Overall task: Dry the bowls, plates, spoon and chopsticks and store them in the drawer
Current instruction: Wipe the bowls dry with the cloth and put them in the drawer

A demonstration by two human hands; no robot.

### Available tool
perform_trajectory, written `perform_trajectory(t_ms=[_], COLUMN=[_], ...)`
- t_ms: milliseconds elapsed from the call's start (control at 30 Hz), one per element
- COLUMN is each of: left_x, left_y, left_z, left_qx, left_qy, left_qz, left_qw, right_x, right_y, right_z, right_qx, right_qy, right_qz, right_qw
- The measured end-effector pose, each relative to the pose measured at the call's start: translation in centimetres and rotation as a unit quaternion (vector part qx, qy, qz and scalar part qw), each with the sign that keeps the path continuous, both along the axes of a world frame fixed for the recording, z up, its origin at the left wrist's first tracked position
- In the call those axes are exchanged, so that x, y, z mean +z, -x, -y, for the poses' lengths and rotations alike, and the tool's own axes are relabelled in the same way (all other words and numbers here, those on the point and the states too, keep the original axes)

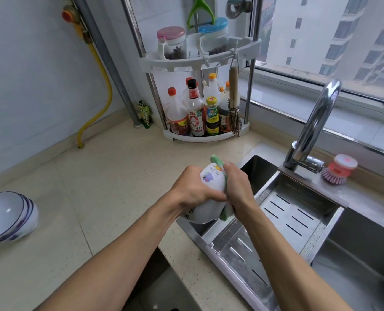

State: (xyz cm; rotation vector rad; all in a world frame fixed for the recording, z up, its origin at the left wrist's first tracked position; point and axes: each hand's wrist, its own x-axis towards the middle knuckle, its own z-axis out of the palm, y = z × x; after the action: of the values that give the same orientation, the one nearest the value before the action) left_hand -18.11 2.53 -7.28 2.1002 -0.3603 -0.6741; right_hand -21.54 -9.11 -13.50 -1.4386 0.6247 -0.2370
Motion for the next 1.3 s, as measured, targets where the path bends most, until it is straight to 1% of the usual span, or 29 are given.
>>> perform_trajectory(t_ms=[67, 100, 133, 167, 233, 267, 300, 400, 433, 467, 500, 567, 600, 633, 733, 767, 800, 833, 867, 900, 933, 967, 1000, 1067, 1133, 1200, 1233, 1300], left_x=[-0.5, -0.6, -0.7, -0.5, -0.4, -0.6, -0.7, -1.3, -1.6, -1.8, -1.8, -1.9, -1.8, -1.7, -1.3, -1.3, -1.3, -1.3, -1.3, -1.4, -1.3, -1.1, -0.8, -0.2, 0.4, 1.0, 1.1, 1.1], left_y=[-0.1, 0.0, 0.2, 0.4, 0.7, 0.8, 0.7, -0.3, -0.5, -0.4, -0.2, 0.2, 0.3, 0.2, -0.6, -0.7, -0.6, -0.3, 0.0, 0.3, 0.5, 0.7, 0.8, 1.0, 1.1, 0.5, 0.0, -0.8], left_z=[-0.3, -0.6, -0.7, -0.8, -1.0, -1.0, -1.1, -1.1, -1.2, -1.3, -1.4, -1.7, -1.8, -1.9, -1.6, -1.5, -1.4, -1.4, -1.4, -1.6, -1.7, -1.8, -1.9, -1.9, -1.8, -1.4, -1.0, -0.3], left_qx=[0.001, -0.007, -0.017, -0.029, -0.044, -0.045, -0.039, -0.025, -0.026, -0.026, -0.028, -0.03, -0.027, -0.024, -0.006, -0.006, -0.008, -0.01, -0.013, -0.017, -0.021, -0.031, -0.038, -0.05, -0.059, -0.061, -0.062, -0.052], left_qy=[-0.001, 0.002, 0.009, 0.014, 0.01, 0.008, 0.008, -0.001, -0.002, -0.001, 0.001, 0.0, 0.0, 0.002, 0.018, 0.02, 0.023, 0.03, 0.04, 0.055, 0.076, 0.096, 0.108, 0.109, 0.095, 0.06, 0.03, -0.028], left_qz=[0.016, 0.016, 0.012, 0.006, 0.0, 0.0, 0.003, 0.024, 0.031, 0.032, 0.031, 0.023, 0.022, 0.023, 0.032, 0.037, 0.041, 0.042, 0.045, 0.05, 0.057, 0.061, 0.065, 0.068, 0.05, 0.017, 0.016, 0.027], left_qw=[1.0, 1.0, 1.0, 0.999, 0.999, 0.999, 0.999, 0.999, 0.999, 0.999, 0.999, 0.999, 0.999, 0.999, 0.999, 0.999, 0.999, 0.999, 0.998, 0.997, 0.995, 0.993, 0.991, 0.99, 0.992, 0.996, 0.997, 0.998], right_x=[-0.1, -0.5, -0.9, -1.0, -0.8, -0.9, -0.7, -1.0, -1.0, -1.0, -1.0, -0.7, -0.6, -0.4, -1.0, -1.0, -1.0, -1.1, -1.0, -1.0, -1.0, -0.9, -0.9, -1.1, -1.3, -1.2, -1.2, -0.9], right_y=[0.8, 1.1, 1.2, 0.8, 0.1, 0.2, 0.3, 1.0, 1.2, 1.1, 0.7, 0.1, 0.0, -0.1, -0.2, -0.1, 0.0, 0.0, 0.0, -0.1, 0.0, 0.2, 0.2, 0.1, 0.1, 0.0, -0.2, -0.7], right_z=[-1.2, -1.7, -1.6, -1.0, 0.4, 0.8, 0.6, -1.9, -2.6, -2.7, -2.3, -0.8, -0.4, -0.4, -1.7, -2.2, -2.5, -2.5, -1.9, -1.2, -0.5, 0.1, 0.4, 0.6, 0.6, 0.6, 0.5, 0.2], right_qx=[0.061, 0.081, 0.083, 0.071, 0.052, 0.049, 0.05, 0.078, 0.088, 0.09, 0.084, 0.066, 0.058, 0.051, 0.049, 0.053, 0.05, 0.036, 0.023, 0.013, 0.01, 0.005, 0.008, 0.021, 0.01, -0.006, -0.014, -0.023], right_qy=[0.133, 0.151, 0.138, 0.096, -0.026, -0.05, -0.035, 0.114, 0.121, 0.102, 0.058, -0.067, -0.089, -0.083, 0.061, 0.078, 0.072, 0.033, -0.03, -0.115, -0.206, -0.291, -0.34, -0.375, -0.375, -0.359, -0.326, -0.21], right_qz=[0.066, 0.09, 0.099, 0.089, 0.025, 0.005, 0.007, 0.063, 0.074, 0.068, 0.057, -0.003, -0.028, -0.028, 0.028, 0.046, 0.044, 0.04, 0.016, -0.01, -0.027, -0.025, -0.014, 0.005, 0.0, -0.009, -0.015, -0.026], right_qw=[0.987, 0.981, 0.982, 0.989, 0.998, 0.998, 0.998, 0.988, 0.986, 0.988, 0.993, 0.996, 0.994, 0.995, 0.997, 0.994, 0.995, 0.998, 0.999, 0.993, 0.978, 0.956, 0.94, 0.927, 0.927, 0.933, 0.945, 0.977])
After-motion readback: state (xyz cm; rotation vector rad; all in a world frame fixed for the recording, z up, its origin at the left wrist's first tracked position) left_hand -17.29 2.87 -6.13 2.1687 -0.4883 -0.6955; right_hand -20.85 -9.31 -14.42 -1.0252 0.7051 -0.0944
